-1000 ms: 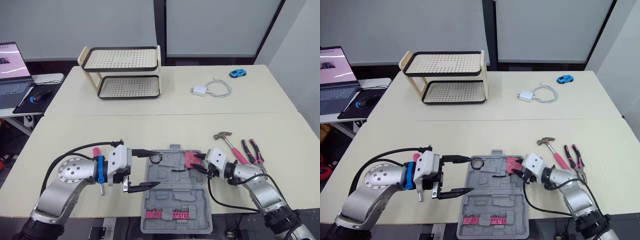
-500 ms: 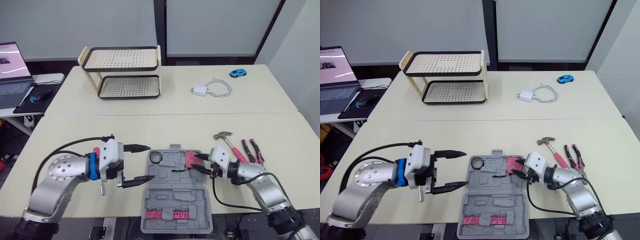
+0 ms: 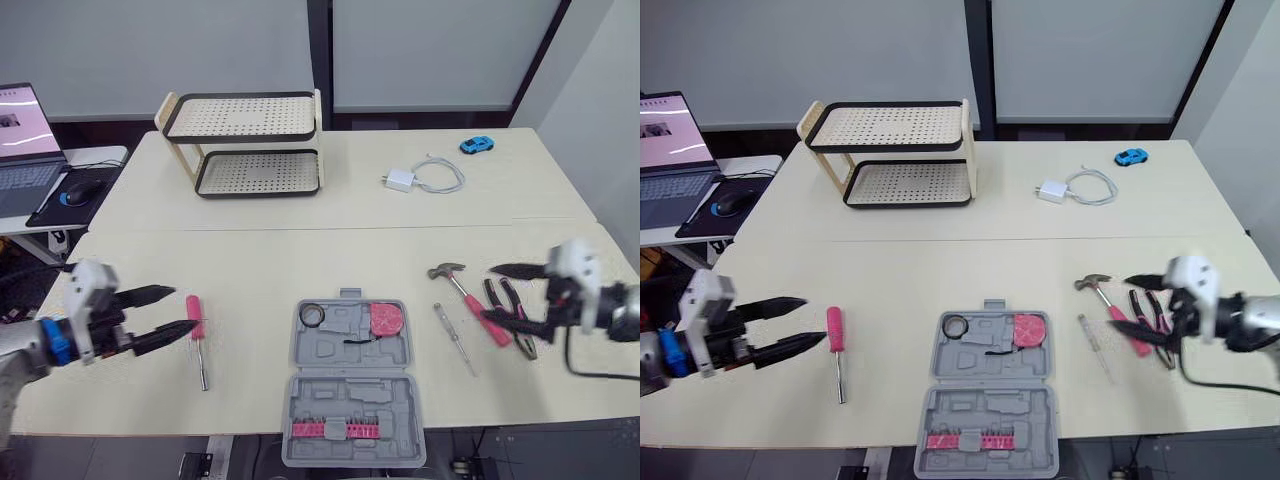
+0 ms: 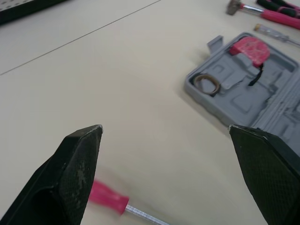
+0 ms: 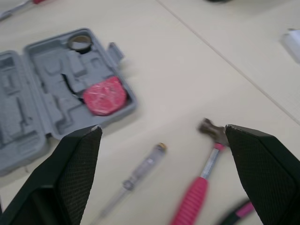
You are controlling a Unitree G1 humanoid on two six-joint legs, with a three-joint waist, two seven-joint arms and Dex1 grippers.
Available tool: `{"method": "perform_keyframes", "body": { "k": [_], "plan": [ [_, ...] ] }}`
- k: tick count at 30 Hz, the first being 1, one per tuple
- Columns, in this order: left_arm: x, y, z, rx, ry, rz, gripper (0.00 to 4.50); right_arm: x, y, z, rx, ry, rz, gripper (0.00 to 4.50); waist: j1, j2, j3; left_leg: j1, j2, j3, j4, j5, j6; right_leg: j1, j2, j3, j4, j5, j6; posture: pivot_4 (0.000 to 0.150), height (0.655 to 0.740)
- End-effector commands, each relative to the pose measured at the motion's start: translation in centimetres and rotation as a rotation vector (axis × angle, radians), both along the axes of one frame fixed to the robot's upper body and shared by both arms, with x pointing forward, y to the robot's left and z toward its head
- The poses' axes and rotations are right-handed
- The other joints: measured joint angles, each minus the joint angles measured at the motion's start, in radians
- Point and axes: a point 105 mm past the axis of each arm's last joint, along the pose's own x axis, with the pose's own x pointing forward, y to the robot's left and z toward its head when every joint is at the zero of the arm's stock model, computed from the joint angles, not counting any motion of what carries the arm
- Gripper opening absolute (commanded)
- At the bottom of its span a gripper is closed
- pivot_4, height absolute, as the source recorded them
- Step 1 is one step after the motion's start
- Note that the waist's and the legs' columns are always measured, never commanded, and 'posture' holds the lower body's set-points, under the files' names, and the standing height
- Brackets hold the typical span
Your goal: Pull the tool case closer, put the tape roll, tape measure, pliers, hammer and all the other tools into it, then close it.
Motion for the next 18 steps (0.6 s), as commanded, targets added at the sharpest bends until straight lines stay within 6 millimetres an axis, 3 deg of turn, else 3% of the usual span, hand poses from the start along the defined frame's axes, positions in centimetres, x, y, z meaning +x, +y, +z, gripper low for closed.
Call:
{"method": "perform_keyframes", "body": {
  "k": [1,7,10,13,18],
  "plan": [
    [-0.3,4.0,0.6,0.034,-0.025,0.144,4.5,-0.1,-4.4,0.0,-0.009,-0.016,-0.142,4.47,0.002,0.0,0.0,0.0,0.0,0.001,0.0,0.0,0.0,0.0,0.0,0.0,0.0,0.0,0.0,0.15,0.74],
    [-0.9,9.0,-1.4,0.07,0.02,0.343,4.5,-1.3,-10.9,-2.8,-0.06,0.012,-0.344,4.47,0.001,0.0,0.0,0.0,-0.001,0.003,0.0,0.0,0.0,0.0,-0.001,0.001,0.0,0.0,0.0,0.15,0.74],
    [-1.1,10.2,-2.5,0.102,0.042,0.374,4.5,-1.5,-12.6,-3.7,-0.087,0.013,-0.396,4.47,-0.003,0.0,0.0,0.001,-0.001,0.004,-0.001,0.0,0.0,-0.001,-0.001,0.002,0.0,0.0,0.0,0.15,0.74],
    [-1.0,10.4,-2.9,0.116,0.033,0.381,4.5,-1.4,-13.3,-4.2,-0.111,0.003,-0.416,4.47,-0.005,0.0,0.0,0.001,-0.001,0.005,-0.001,0.0,0.0,-0.001,-0.001,0.003,0.001,0.0,0.0,0.15,0.74],
    [-0.4,10.3,-2.3,0.11,-0.003,0.384,4.5,-0.9,-12.2,-4.0,-0.096,-0.008,-0.387,4.47,-0.006,0.0,0.0,0.002,0.0,0.005,-0.001,0.0,0.0,-0.001,0.0,0.003,0.001,0.0,0.0,0.15,0.74]
  ]
}}
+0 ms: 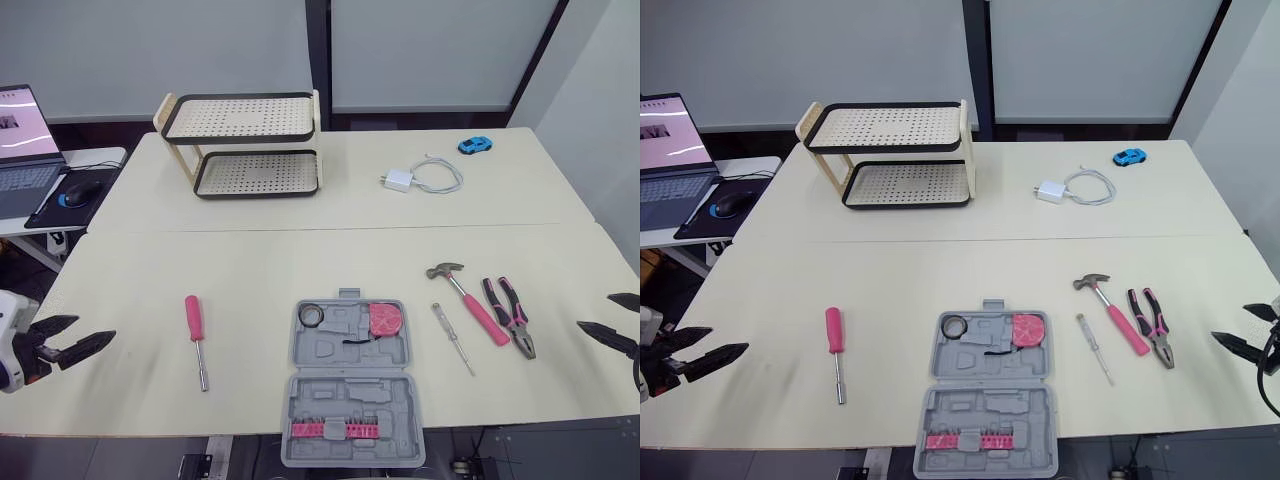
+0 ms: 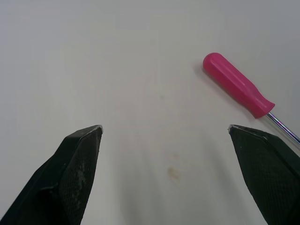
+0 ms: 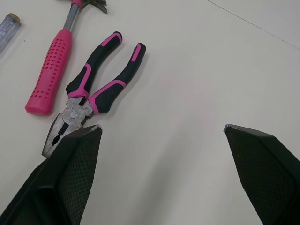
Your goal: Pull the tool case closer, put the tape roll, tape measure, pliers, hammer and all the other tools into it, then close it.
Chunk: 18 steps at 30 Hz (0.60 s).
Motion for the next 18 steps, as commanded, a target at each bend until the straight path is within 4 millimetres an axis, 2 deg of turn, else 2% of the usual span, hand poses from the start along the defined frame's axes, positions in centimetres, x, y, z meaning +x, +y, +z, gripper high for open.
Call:
{"method": "perform_keyframes", "body": {
  "k": [1,6,9,12,13,15,18],
  "plan": [
    [0.3,0.2,1.1,0.026,-0.043,-0.002,4.5,0.7,0.5,1.5,-0.015,-0.061,0.016,4.47,0.0,0.0,0.0,0.0,0.0,0.0,0.0,0.0,0.0,0.0,0.0,0.0,0.0,0.0,0.0,0.15,0.74],
    [1.3,0.0,2.8,0.047,-0.12,0.0,4.5,0.5,-0.1,1.8,0.008,-0.097,-0.057,4.47,0.003,0.0,0.0,0.0,0.0,0.0,0.0,0.0,0.0,0.0,-0.001,0.0,0.0,0.0,0.0,0.15,0.74],
    [2.5,-1.2,4.4,0.047,-0.188,-0.038,4.5,0.3,-1.0,2.1,-0.007,-0.143,-0.127,4.47,0.006,0.0,0.0,-0.001,0.0,-0.001,0.0,0.0,0.0,0.0,-0.001,0.0,0.0,0.0,0.0,0.15,0.74],
    [4.3,-5.3,6.8,0.026,-0.281,-0.183,4.5,-0.4,-1.3,1.7,-0.008,-0.155,-0.179,4.47,0.011,-0.001,0.0,-0.002,0.0,-0.002,0.001,0.0,0.0,0.0,-0.003,-0.001,0.0,0.0,0.0,0.15,0.74],
    [5.0,-7.6,7.7,0.019,-0.308,-0.267,4.5,-0.8,-1.0,1.5,-0.006,-0.152,-0.188,4.47,0.013,-0.001,0.0,-0.002,0.0,-0.002,0.001,0.0,0.0,0.001,-0.003,-0.001,0.0,0.0,0.0,0.15,0.74],
    [5.5,-10.8,8.7,0.007,-0.334,-0.373,4.5,-1.5,-0.5,1.4,-0.012,-0.147,-0.195,4.47,0.013,-0.001,0.0,-0.003,0.001,-0.003,0.001,0.0,0.0,0.001,-0.003,-0.001,0.0,0.0,0.001,0.15,0.74],
    [6.6,-17.1,10.8,-0.046,-0.424,-0.584,4.5,-2.8,0.4,1.3,-0.017,-0.152,-0.211,4.47,0.009,0.0,-0.001,-0.002,0.0,-0.002,0.002,0.0,0.0,0.001,-0.003,0.0,0.0,0.0,0.001,0.15,0.74]
  ]
}}
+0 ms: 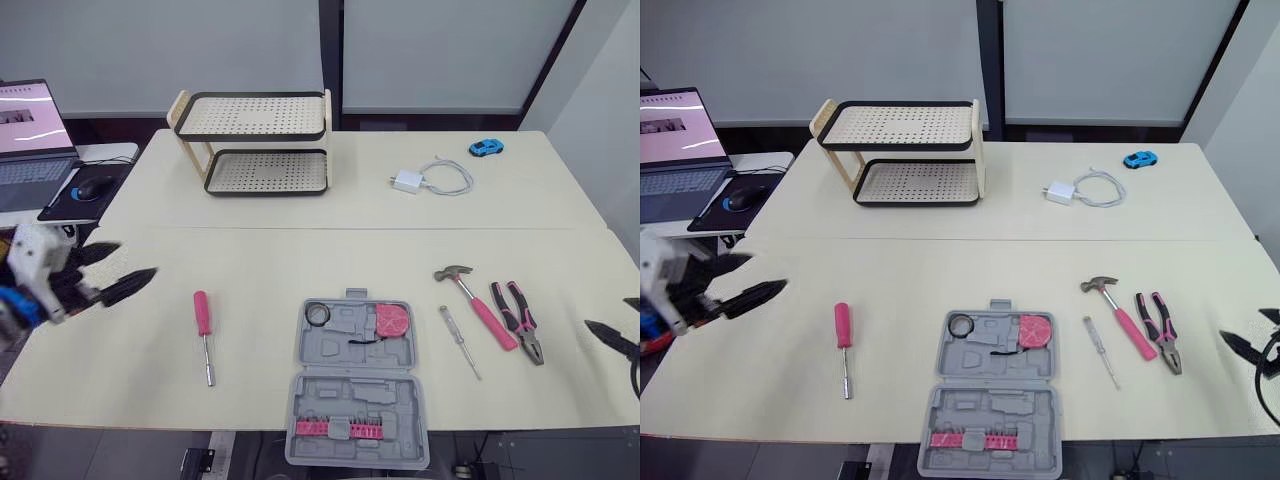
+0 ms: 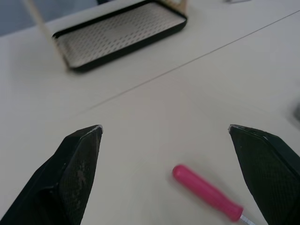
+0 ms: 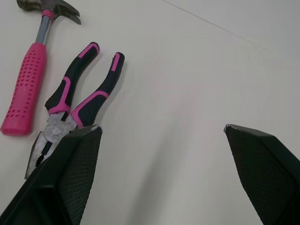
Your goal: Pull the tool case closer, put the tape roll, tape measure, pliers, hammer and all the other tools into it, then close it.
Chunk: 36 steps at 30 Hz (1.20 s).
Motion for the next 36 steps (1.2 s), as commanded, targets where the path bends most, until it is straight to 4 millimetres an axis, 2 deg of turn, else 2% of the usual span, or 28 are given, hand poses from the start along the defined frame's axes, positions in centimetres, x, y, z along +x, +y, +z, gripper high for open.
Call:
{"method": "perform_keyframes", "body": {
  "k": [1,2,5,6,10,13,18,22,27,31,36],
  "plan": [
    [0.4,-6.3,2.6,-0.022,-0.108,-0.226,4.5,-0.6,0.3,2.0,-0.025,-0.073,-0.024,4.47,-0.002,0.0,0.0,0.0,0.0,0.0,0.0,0.0,0.0,0.0,0.0,0.0,0.0,0.0,0.0,0.15,0.74],
    [0.5,-7.2,2.9,-0.027,-0.126,-0.26,4.5,-0.9,0.3,2.0,-0.026,-0.073,-0.031,4.47,-0.002,0.0,0.0,0.0,-0.001,0.0,0.0,0.0,0.0,0.0,0.0,0.0,0.0,0.0,0.0,0.15,0.74],
    [-0.1,-12.7,2.9,0.027,-0.086,-0.509,4.5,-2.9,0.7,1.2,-0.032,-0.014,-0.022,4.47,-0.008,0.0,0.0,0.001,-0.002,0.002,0.001,0.0,0.0,0.001,0.002,0.0,0.0,0.0,0.0,0.15,0.74],
    [-0.5,-13.9,2.9,0.033,-0.072,-0.577,4.5,-3.4,0.9,1.1,-0.029,0.002,-0.02,4.47,-0.007,0.0,0.0,0.001,-0.002,0.002,0.001,0.0,0.0,0.001,0.003,0.0,0.0,0.0,0.0,0.15,0.74],
    [-2.2,-17.7,3.4,0.066,-0.094,-0.806,4.5,-4.9,1.0,1.2,-0.036,0.02,-0.033,4.47,-0.011,0.0,0.0,0.001,-0.002,0.002,0.001,0.0,0.0,0.001,0.004,0.001,0.0,0.0,0.0,0.15,0.74],
    [-3.1,-19.4,3.4,0.071,-0.101,-0.902,4.5,-5.4,1.4,1.4,-0.03,0.026,-0.032,4.47,-0.011,0.0,0.0,0.001,-0.002,0.003,0.001,0.0,0.0,0.001,0.004,0.001,0.0,0.0,0.0,0.15,0.74],
    [-2.8,-20.3,3.1,0.053,-0.13,-0.904,4.5,-4.4,3.5,1.1,0.029,0.03,0.008,4.47,-0.009,0.0,0.0,0.002,-0.002,0.001,0.001,0.0,0.0,0.003,0.004,0.0,0.0,0.0,0.0,0.15,0.74],
    [-3.1,-20.8,2.8,0.028,-0.137,-0.898,4.5,-2.6,5.3,-0.5,0.055,0.031,0.03,4.47,-0.008,0.0,0.0,0.002,-0.002,0.001,0.002,0.0,0.0,0.004,0.004,0.0,-0.001,0.0,0.0,0.15,0.74],
    [-3.7,-21.3,2.4,0.014,-0.128,-0.898,4.5,-0.4,6.0,-2.4,0.089,0.034,0.011,4.47,-0.005,0.0,0.0,0.002,-0.002,0.0,0.003,0.0,0.0,0.004,0.003,0.0,-0.001,0.0,0.0,0.15,0.74],
    [-4.0,-21.2,2.3,0.012,-0.124,-0.891,4.5,0.2,6.2,-3.6,0.11,0.049,-0.021,3.57,-0.005,0.0,0.0,0.002,-0.002,-0.001,0.002,0.0,0.0,0.004,0.003,0.0,-0.001,0.0,0.0,0.15,0.74],
    [-4.1,-21.1,2.3,0.014,-0.121,-0.879,4.5,0.7,6.3,-4.9,0.11,0.061,-0.048,3.57,-0.004,0.0,0.0,0.002,-0.002,-0.001,0.003,0.0,0.0,0.004,0.003,-0.001,-0.001,0.0,0.0,0.15,0.74]
  ]
}}
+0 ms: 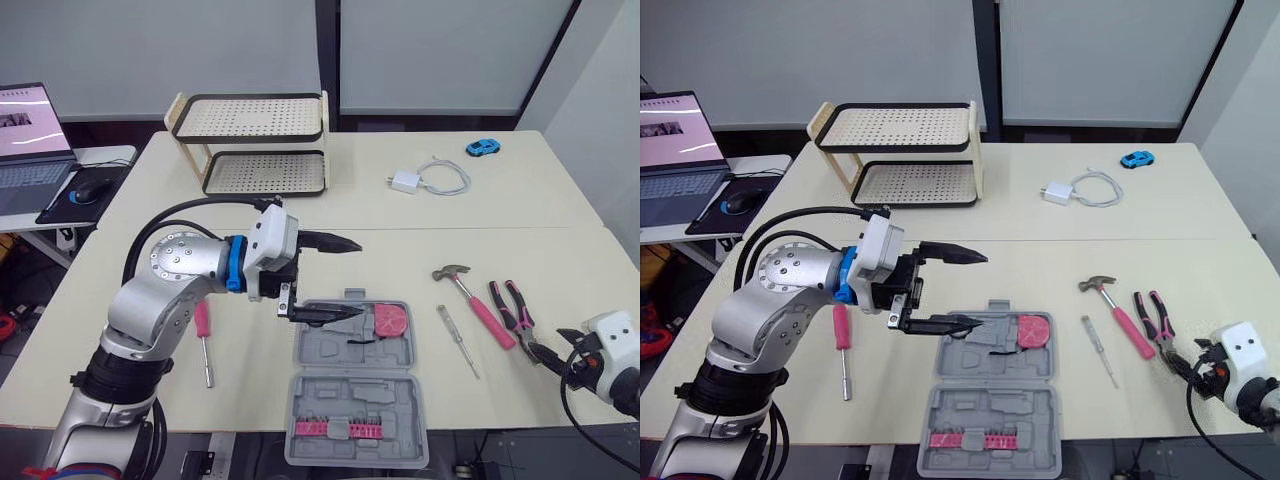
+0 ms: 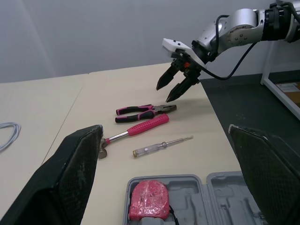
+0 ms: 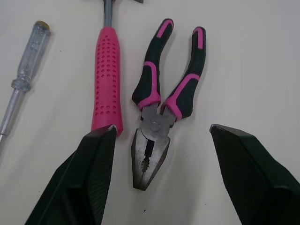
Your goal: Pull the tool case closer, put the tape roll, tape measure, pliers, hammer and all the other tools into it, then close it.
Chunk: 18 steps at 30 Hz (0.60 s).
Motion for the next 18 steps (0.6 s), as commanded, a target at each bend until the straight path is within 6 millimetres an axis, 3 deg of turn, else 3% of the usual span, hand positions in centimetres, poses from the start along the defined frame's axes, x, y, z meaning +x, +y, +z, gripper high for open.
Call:
{"method": "perform_keyframes", "body": {
  "k": [1,18],
  "plan": [
    [-0.5,0.1,0.8,-0.012,-0.037,0.0,4.5,0.6,-0.1,0.1,-0.018,-0.033,-0.02,3.57,0.0,0.0,0.0,0.0,0.0,0.0,0.0,0.0,0.0,0.0,0.0,0.0,0.0,0.0,0.0,0.15,0.74],
    [0.0,-0.2,1.5,-0.023,-0.053,0.01,4.5,2.6,0.4,-1.5,-0.003,-0.049,-0.083,3.57,-0.002,0.0,0.0,0.0,0.0,0.0,0.0,0.0,0.0,0.0,0.001,0.0,0.0,0.0,0.0,0.15,0.74]
  ]
}}
